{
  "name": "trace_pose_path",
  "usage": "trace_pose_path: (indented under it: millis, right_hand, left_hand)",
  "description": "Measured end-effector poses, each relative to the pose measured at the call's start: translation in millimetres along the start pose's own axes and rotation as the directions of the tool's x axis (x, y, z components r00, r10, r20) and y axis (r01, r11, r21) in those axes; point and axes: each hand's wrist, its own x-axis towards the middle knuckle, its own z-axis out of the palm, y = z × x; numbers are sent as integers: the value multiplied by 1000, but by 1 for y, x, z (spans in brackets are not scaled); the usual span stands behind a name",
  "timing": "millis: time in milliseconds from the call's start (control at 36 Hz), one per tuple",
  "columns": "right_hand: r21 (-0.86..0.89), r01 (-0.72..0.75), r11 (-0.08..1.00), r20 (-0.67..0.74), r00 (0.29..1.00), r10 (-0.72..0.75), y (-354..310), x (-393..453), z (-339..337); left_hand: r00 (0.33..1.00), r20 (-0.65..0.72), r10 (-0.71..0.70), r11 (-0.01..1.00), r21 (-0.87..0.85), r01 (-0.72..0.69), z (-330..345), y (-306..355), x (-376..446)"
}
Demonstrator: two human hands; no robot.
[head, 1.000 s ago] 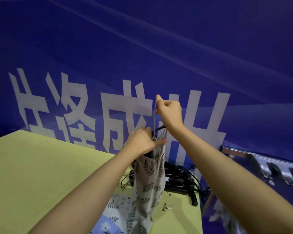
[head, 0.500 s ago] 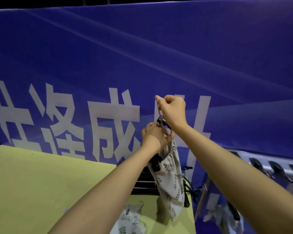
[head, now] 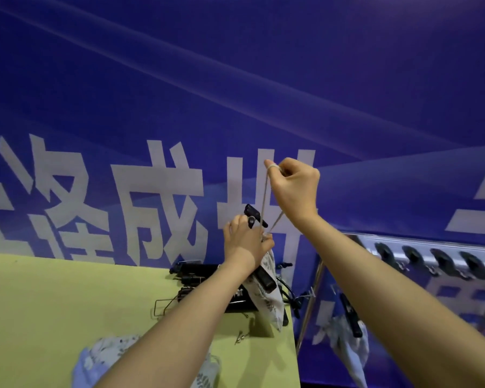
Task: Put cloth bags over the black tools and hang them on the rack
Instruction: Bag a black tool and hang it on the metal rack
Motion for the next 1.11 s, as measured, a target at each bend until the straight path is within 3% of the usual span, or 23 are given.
trace_pose_path:
  millis: [194,333,472,611,694,750,1111]
  right_hand:
    - [-21,31,999,-1,1000,-31,6,1,-20]
    - [-96,55,994,-4,998,-55,15,11,-50]
    - [-127,27,992,19,1000,-25,29,19,-85]
    - [-220,-4,975,124,992,32,51,16,-135]
    - [-259,-47,965,206,973,103,69,3,-165]
    - [-255,-88,963,263,952,156,83,-10,-183]
    - [-365,-247,898,427,812,397,159,-78,-282]
  left_hand:
    - [998,59,-32,999,-27,34,0,23,-5]
    - [995,15,-95,962,-256,96,0,62,-12]
    - [976,71,-208,907,-358,219,-3,102,-18]
    - [994,-26,-104,925,-369,87,10,140,-32]
    - [989,-142,30,985,-162,-53,21,161,-41]
    - [986,-124,109,991,-67,-118,29,178,-47]
    - [996,84,19,974,-225,0,93,261,-90]
